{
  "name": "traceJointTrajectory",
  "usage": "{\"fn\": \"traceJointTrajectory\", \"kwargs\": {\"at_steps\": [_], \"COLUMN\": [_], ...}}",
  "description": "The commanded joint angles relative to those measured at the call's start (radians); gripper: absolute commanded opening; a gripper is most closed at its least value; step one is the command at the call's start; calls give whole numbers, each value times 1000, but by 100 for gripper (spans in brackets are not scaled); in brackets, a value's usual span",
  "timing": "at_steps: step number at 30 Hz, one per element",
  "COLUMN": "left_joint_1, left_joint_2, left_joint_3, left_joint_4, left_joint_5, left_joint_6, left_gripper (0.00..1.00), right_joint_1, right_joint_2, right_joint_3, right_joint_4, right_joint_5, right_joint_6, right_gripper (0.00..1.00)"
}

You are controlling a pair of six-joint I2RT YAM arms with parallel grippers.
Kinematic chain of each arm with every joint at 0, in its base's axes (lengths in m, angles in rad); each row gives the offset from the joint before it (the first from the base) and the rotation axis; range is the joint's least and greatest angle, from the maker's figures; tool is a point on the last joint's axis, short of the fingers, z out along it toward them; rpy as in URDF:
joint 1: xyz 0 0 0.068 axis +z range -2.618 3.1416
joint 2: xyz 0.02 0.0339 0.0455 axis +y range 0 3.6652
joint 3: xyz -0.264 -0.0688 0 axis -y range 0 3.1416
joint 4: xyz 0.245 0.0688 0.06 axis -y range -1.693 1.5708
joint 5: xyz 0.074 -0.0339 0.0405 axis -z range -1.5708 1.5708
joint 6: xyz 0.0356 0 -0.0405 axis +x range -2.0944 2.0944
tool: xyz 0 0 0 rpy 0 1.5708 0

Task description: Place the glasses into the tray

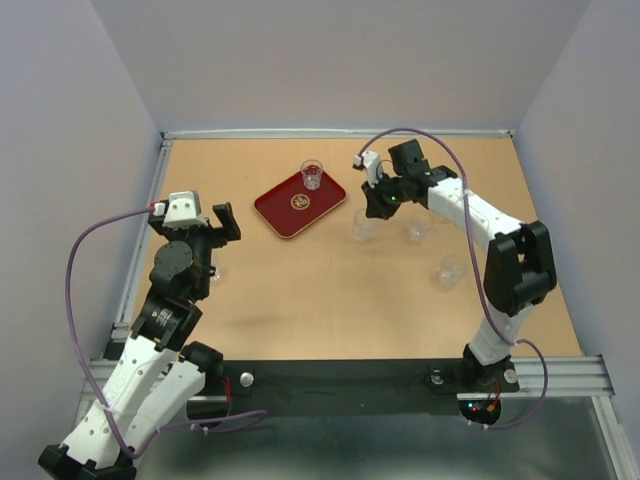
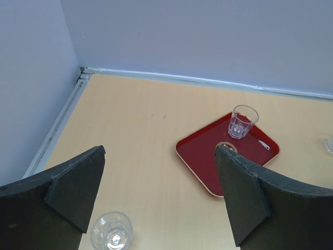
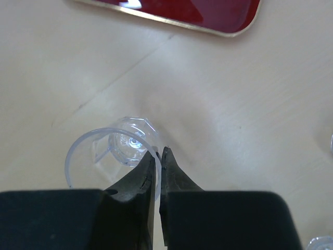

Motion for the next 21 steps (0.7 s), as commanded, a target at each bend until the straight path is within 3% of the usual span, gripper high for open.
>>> {"fn": "traceJointTrajectory", "kwargs": {"at_steps": [1, 7, 11, 15, 21], "left_joint_1": [3, 2, 2, 2, 2], "left_joint_2": [-18, -16, -16, -13, -13], "left_joint_3": [-13, -14, -16, -17, -17], "left_joint_4": [55, 58, 60, 63, 66], "left_joint_5": [-30, -35, -39, -39, -29], "left_joint_6": [12, 12, 14, 14, 14], "left_gripper": [98, 98, 98, 98, 98], "right_joint_1": [33, 69, 102, 102, 104], "right_joint_2": [118, 273, 346, 385, 382], "right_joint_3": [139, 316, 376, 447, 452], "right_joint_4": [116, 177, 232, 243, 242], "right_joint_5": [79, 225, 331, 348, 224], "right_joint_6": [254, 471, 523, 546, 482], "right_gripper": [0, 0, 0, 1, 0]}}
